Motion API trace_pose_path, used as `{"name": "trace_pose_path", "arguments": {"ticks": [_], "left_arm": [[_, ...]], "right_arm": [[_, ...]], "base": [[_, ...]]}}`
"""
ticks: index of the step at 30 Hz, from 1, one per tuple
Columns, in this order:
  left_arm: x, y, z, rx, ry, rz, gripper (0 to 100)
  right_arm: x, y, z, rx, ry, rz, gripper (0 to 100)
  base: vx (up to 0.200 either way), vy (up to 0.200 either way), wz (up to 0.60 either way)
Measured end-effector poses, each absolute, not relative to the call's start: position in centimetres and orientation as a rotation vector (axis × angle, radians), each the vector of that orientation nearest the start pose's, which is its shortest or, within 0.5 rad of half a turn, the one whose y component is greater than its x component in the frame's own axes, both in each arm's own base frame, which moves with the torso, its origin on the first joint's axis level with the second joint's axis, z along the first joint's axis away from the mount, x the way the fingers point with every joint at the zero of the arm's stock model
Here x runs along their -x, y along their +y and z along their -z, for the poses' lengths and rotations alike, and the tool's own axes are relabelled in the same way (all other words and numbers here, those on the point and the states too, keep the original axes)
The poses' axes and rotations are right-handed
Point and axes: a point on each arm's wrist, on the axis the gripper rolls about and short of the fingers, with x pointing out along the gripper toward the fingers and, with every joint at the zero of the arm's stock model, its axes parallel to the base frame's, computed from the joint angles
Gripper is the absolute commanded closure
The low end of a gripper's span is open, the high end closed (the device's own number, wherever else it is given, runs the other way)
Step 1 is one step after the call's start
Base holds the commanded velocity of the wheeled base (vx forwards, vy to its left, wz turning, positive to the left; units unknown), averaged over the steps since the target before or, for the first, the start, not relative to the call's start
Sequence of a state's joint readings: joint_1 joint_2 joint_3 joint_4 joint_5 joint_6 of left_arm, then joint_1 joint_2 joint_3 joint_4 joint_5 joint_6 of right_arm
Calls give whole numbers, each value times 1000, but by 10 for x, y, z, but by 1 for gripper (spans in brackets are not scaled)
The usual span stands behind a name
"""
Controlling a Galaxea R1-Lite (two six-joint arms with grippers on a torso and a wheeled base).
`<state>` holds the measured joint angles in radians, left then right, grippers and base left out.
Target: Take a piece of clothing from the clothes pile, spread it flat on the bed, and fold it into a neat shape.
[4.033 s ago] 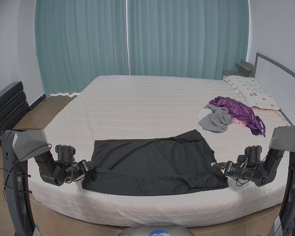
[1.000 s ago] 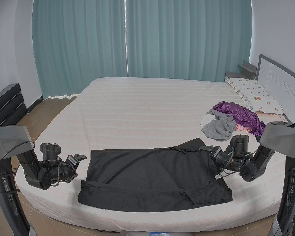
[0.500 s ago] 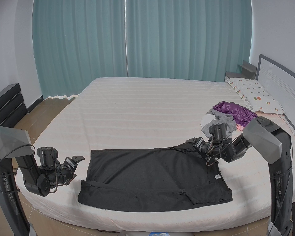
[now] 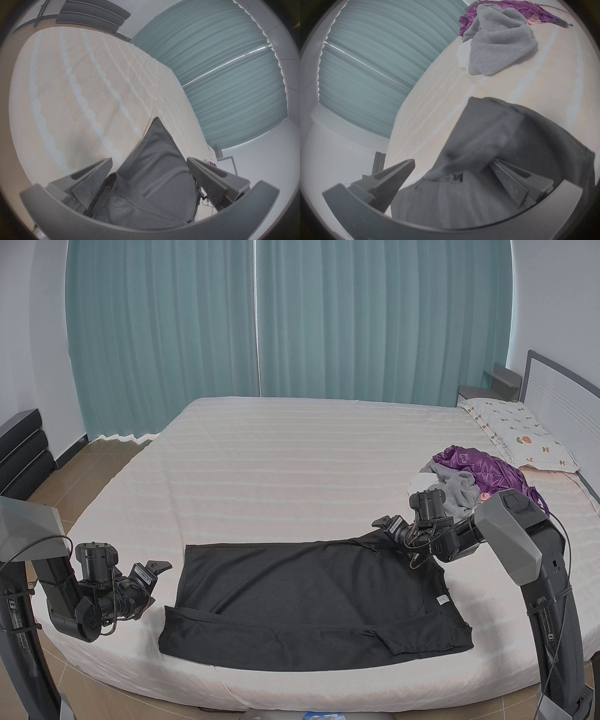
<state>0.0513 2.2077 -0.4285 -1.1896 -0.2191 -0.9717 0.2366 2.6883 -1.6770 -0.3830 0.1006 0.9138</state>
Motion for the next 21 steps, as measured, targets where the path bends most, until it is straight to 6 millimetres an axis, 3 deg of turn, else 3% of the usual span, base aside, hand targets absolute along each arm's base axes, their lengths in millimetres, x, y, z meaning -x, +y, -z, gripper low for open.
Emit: {"name": "trace_pose_path", "arguments": {"ticks": [14,21], "left_arm": [[-301,10,3,1019,621,-132,0],[-300,10,3,1018,607,-125,0]], "right_arm": [[-541,112,43,-858,460,-54,0],[-550,110,18,-859,163,-192,0]], "base": [[0,0,0],[0,0,0]]}}
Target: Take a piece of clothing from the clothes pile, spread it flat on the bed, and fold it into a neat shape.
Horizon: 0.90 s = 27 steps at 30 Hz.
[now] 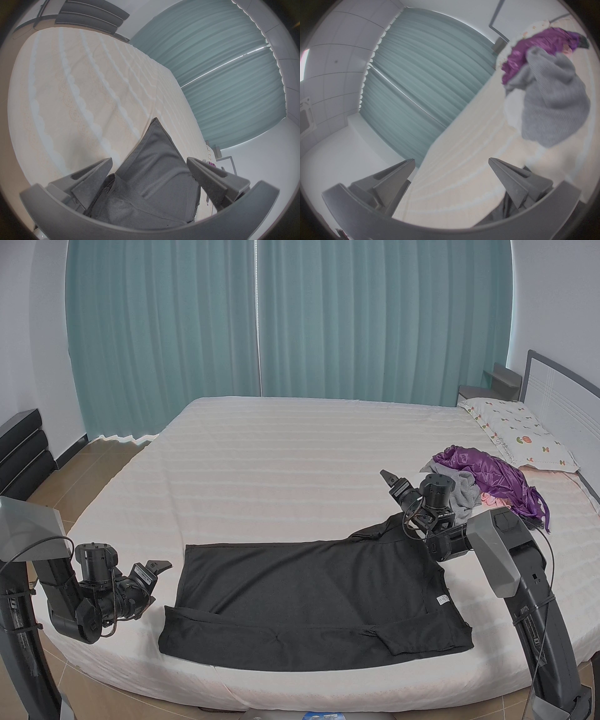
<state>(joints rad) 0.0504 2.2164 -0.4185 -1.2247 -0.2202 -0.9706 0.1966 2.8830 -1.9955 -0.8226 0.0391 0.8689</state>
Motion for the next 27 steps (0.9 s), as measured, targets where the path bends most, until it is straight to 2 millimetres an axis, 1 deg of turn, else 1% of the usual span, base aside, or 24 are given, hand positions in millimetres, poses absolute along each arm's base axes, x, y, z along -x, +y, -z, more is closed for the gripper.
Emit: {"name": "trace_pose_path", "arguments": {"ticks": [3,5,13,19,27], "left_arm": [[-300,10,3,1018,605,-124,0],[-299,10,4,1018,605,-124,0],[-298,10,5,1019,610,-128,0],[-298,10,5,1017,611,-127,0],[-298,10,5,1016,611,-126,0]], "right_arm": [[-551,111,5,-828,108,-218,0],[-550,113,5,-810,121,-217,0],[-546,117,29,-785,294,-148,0],[-535,127,47,-768,408,-124,0],[-518,133,50,-756,511,-122,0]], "base": [[0,0,0],[0,0,0],[0,0,0],[0,0,0],[0,0,0]]}}
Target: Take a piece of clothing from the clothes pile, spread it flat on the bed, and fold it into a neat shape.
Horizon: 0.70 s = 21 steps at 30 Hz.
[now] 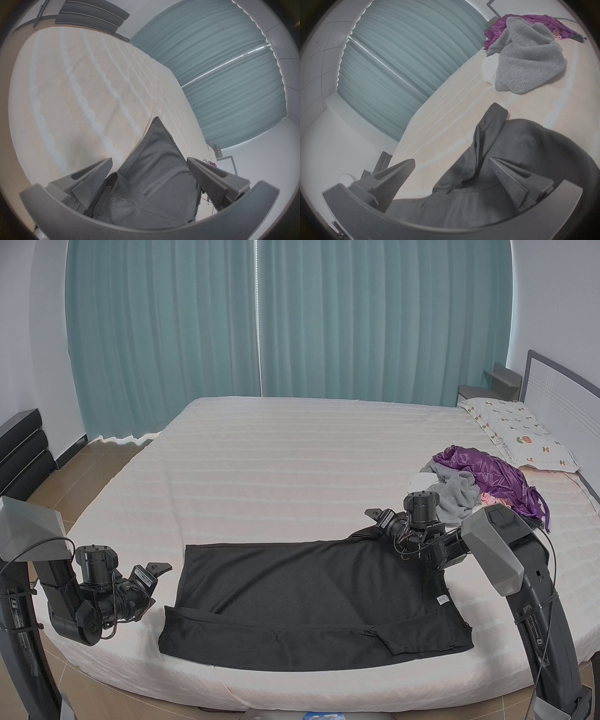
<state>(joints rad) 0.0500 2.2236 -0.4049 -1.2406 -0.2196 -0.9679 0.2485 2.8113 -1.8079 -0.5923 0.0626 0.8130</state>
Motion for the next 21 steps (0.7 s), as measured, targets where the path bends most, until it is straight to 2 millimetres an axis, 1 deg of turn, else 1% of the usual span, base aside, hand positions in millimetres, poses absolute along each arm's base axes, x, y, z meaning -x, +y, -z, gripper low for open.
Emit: {"name": "trace_pose_path", "arguments": {"ticks": [5,10,15,19,21], "left_arm": [[-298,10,6,1015,612,-126,0],[-298,10,6,1015,613,-126,0],[-298,9,6,1013,613,-125,0],[-298,9,6,1012,613,-124,0],[-298,9,6,1012,613,-124,0]], "right_arm": [[-510,135,48,-747,596,-119,0],[-507,146,47,-743,646,-147,0],[-509,158,47,-739,650,-172,0],[-517,166,47,-742,636,-187,0],[-519,169,51,-742,630,-194,0]], "base": [[0,0,0],[0,0,0],[0,0,0],[0,0,0],[0,0,0]]}}
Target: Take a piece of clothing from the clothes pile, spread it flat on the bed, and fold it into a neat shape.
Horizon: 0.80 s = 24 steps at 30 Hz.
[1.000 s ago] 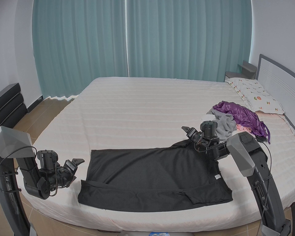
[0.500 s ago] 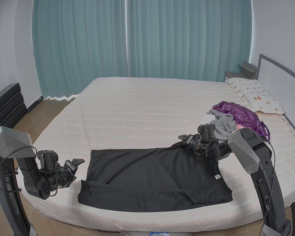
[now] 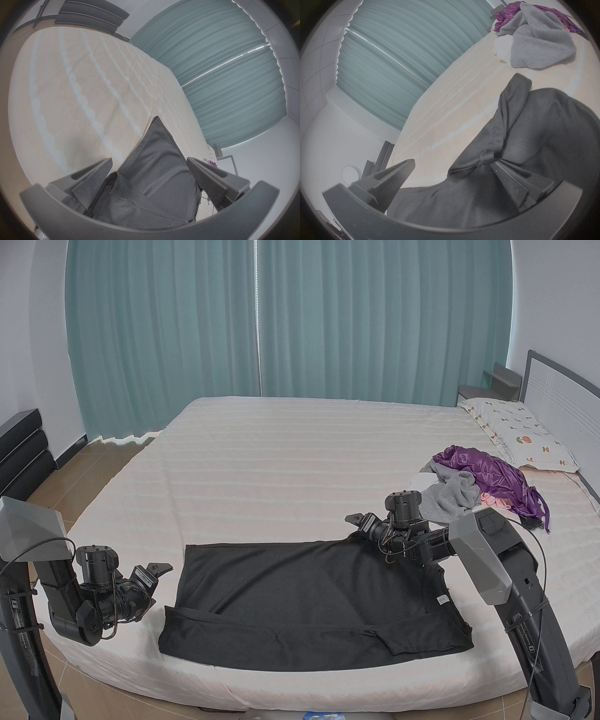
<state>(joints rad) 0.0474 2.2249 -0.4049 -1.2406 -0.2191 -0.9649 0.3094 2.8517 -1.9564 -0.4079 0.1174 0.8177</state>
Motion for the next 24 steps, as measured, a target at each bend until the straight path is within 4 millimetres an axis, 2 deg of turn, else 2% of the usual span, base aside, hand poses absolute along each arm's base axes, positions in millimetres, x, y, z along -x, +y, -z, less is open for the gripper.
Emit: {"name": "trace_pose_path", "arguments": {"ticks": [5,14,24], "left_arm": [[-298,9,6,1011,616,-124,0],[-297,9,5,1010,592,-113,0],[-295,9,7,1013,581,-110,0]], "right_arm": [[-527,174,52,-762,514,-272,0],[-536,168,19,-719,224,-421,0],[-539,151,18,-704,294,-236,0]], "base": [[0,0,0],[0,0,0],[0,0,0]]}}
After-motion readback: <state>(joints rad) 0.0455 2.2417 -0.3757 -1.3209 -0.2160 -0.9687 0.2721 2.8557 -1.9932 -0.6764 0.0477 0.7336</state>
